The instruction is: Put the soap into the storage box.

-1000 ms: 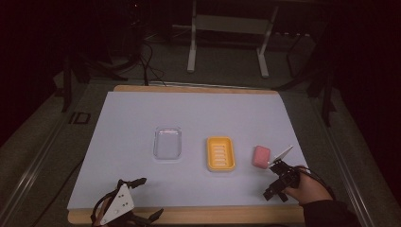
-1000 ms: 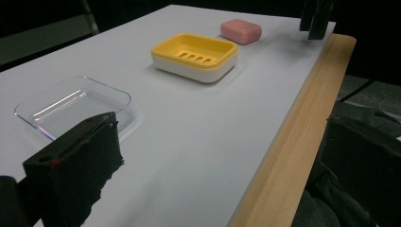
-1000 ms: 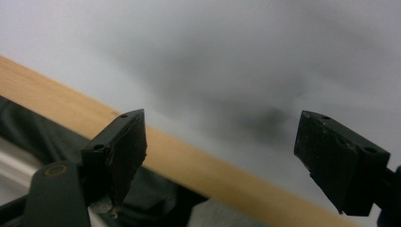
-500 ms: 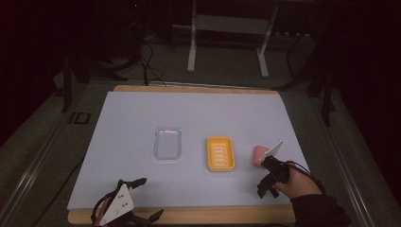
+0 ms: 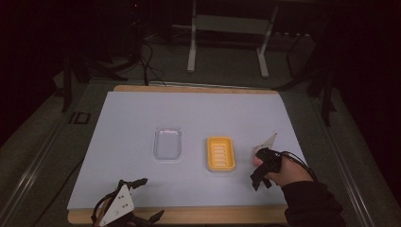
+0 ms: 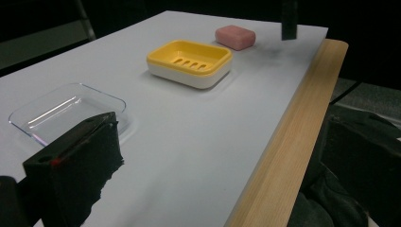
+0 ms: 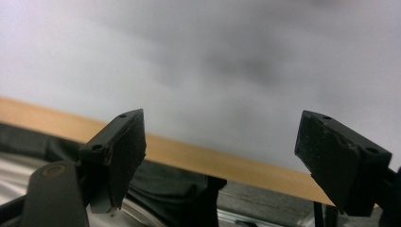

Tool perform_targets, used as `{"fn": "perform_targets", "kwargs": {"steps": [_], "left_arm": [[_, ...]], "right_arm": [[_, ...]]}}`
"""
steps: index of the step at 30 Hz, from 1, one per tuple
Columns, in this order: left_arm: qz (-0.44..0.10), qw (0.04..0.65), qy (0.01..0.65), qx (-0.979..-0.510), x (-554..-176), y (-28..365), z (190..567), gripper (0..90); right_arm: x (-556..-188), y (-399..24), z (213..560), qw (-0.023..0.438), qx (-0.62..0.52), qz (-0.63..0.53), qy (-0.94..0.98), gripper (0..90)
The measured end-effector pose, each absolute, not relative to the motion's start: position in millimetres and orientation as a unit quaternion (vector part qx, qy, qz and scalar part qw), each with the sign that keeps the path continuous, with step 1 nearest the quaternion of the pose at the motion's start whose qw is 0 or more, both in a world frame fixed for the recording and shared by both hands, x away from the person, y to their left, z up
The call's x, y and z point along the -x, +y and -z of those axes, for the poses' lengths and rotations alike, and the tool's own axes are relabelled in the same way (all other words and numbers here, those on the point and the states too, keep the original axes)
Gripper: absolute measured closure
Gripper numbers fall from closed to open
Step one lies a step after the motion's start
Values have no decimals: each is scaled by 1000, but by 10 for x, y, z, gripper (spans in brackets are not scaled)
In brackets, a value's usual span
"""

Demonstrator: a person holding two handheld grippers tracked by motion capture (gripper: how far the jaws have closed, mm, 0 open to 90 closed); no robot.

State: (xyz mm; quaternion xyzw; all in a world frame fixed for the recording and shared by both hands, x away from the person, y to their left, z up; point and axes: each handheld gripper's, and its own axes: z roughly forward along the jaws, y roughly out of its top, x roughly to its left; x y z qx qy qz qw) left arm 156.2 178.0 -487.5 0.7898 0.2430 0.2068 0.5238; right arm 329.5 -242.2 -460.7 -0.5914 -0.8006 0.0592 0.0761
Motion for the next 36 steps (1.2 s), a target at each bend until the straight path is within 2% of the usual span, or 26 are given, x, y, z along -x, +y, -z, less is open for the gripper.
{"fn": "perform_targets", "kwargs": {"steps": [3,10,14,19,26,36], "left_arm": [[-208,523,244,-790,-1564,1781,4876,2],[-208,522,245,-790,-1566,1780,4878,3],[-210,524,249,-787,-1568,1793,4874,3],[-210,524,250,-787,-1568,1791,4875,3],[-211,525,251,-785,-1567,1800,4870,2],[-210,528,251,-784,-1561,1801,4867,3]], "right_arm": [[-3398,-2432,4578,66,607,-57,-790,170],[-3535,-2422,4580,76,621,-40,-779,173],[-3638,-2415,4520,40,613,-17,-789,199],[-3753,-2448,4468,27,632,4,-775,128],[-3929,-2414,4463,-24,648,14,-761,114],[-4073,-2443,4514,-34,709,8,-705,162]]}}
